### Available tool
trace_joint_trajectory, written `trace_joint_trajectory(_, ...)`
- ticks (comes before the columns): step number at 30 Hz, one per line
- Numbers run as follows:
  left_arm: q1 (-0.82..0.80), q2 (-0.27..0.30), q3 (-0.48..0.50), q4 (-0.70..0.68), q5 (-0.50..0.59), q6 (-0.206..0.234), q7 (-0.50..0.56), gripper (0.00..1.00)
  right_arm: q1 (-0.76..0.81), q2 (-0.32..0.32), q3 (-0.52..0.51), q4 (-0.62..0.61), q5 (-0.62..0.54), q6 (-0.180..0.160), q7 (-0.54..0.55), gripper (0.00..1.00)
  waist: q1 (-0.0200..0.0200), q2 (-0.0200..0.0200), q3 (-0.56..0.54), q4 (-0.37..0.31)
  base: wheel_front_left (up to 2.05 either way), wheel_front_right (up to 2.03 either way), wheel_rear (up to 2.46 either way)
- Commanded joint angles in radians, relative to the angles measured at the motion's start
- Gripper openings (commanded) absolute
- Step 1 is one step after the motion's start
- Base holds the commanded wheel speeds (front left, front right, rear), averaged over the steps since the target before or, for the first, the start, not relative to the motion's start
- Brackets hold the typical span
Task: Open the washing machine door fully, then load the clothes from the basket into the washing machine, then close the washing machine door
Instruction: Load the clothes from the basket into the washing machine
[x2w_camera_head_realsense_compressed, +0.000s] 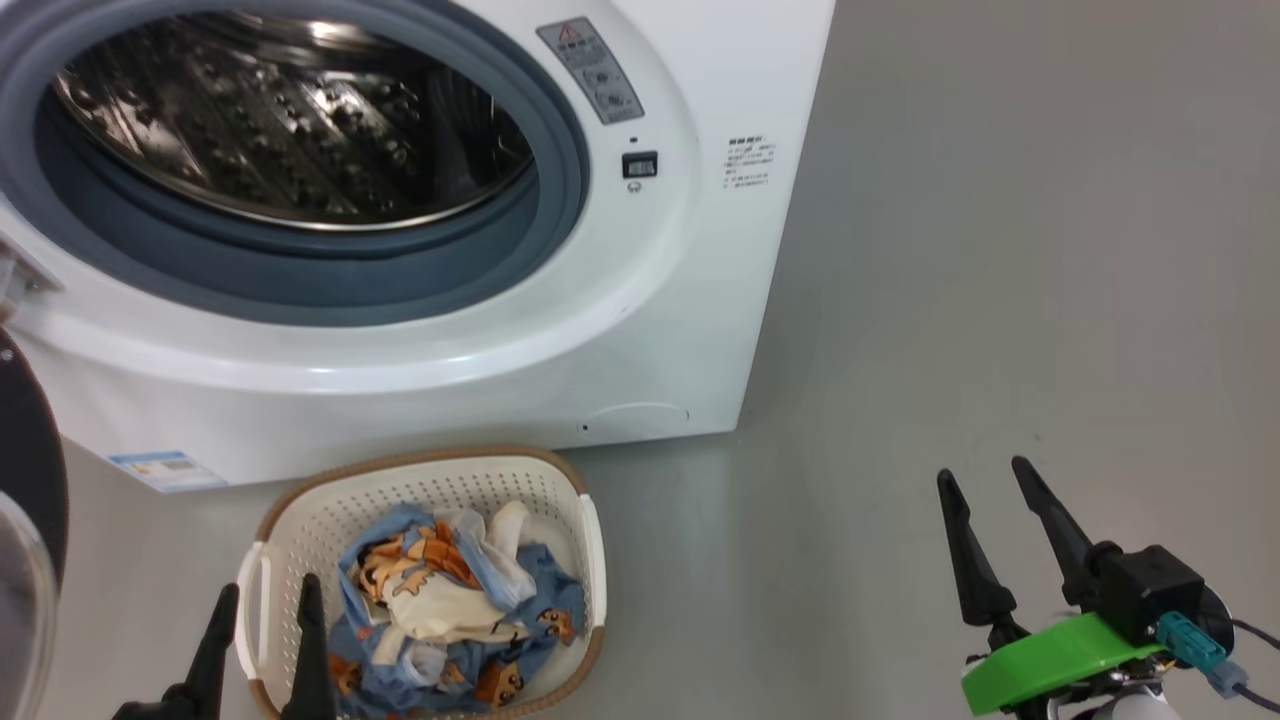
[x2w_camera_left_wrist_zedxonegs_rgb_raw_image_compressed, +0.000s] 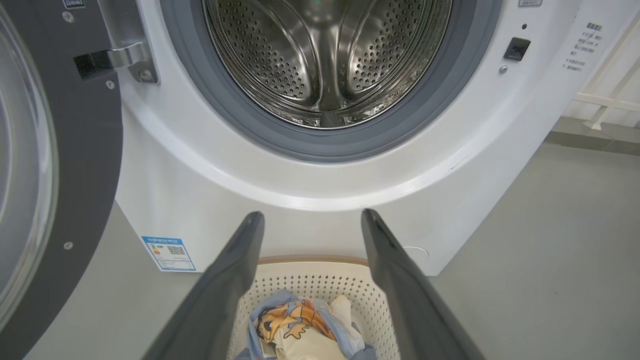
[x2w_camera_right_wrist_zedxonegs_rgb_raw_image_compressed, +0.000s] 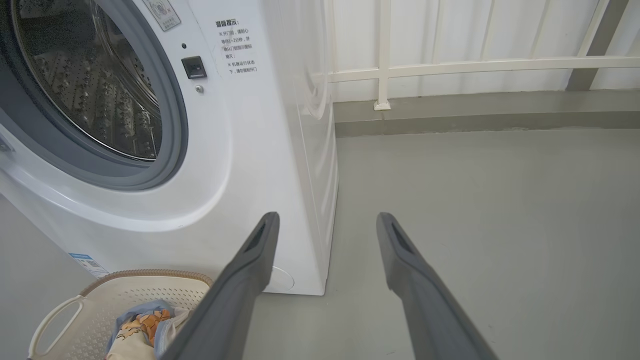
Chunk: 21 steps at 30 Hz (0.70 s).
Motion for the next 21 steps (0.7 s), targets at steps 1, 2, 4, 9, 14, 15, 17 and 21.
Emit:
trace_joint_trajectory(1,-0.038,0.015,0.026,-0.002,-0.01,-0.008,-0.005,1.0,-0.032,-0.002,0.028,-0.023,0.005,0.006,-0.012,1.0,0.0,-0.0001,0.05,-0.002,0.0,0.0,0.0)
trace_joint_trajectory(2,-0.049,0.015,0.025,0.011,-0.013,-0.01,-0.005,1.0,-0.037,-0.002,0.028,-0.024,0.005,0.006,-0.012,1.0,0.0,-0.0001,0.065,-0.003,0.0,0.0,0.0)
trace_joint_trajectory(4,-0.072,0.015,0.02,0.04,-0.023,-0.014,-0.005,1.0,-0.048,-0.002,0.03,-0.026,0.006,0.006,-0.012,1.0,0.0,-0.0001,0.096,-0.007,0.0,0.0,0.0)
trace_joint_trajectory(9,-0.13,0.015,0.014,0.099,-0.027,-0.024,-0.005,1.0,-0.077,-0.002,0.034,-0.031,0.008,0.006,-0.012,1.0,0.0,-0.0001,0.162,-0.022,0.0,0.0,0.0)
trace_joint_trajectory(14,-0.22,0.018,0.019,0.184,-0.027,-0.034,-0.005,1.0,-0.107,-0.002,0.033,-0.039,0.01,0.006,-0.012,1.0,0.0,-0.0001,0.247,-0.044,0.0,0.0,0.0)
trace_joint_trajectory(15,-0.259,0.024,0.022,0.217,-0.032,-0.036,-0.005,1.0,-0.117,-0.002,0.03,-0.043,0.011,0.006,-0.012,1.0,0.0,-0.0001,0.28,-0.051,0.0,0.0,0.0)
trace_joint_trajectory(17,-0.277,0.028,0.025,0.23,-0.035,-0.036,-0.005,1.0,-0.121,-0.002,0.03,-0.045,0.011,0.006,-0.012,1.0,0.0,-0.0001,0.296,-0.055,0.0,0.0,0.0)
trace_joint_trajectory(21,-0.349,0.039,0.021,0.28,-0.052,-0.037,-0.005,1.0,-0.137,-0.002,0.028,-0.059,0.013,0.006,-0.012,1.0,0.0,-0.0001,0.364,-0.065,0.0,0.0,0.0)
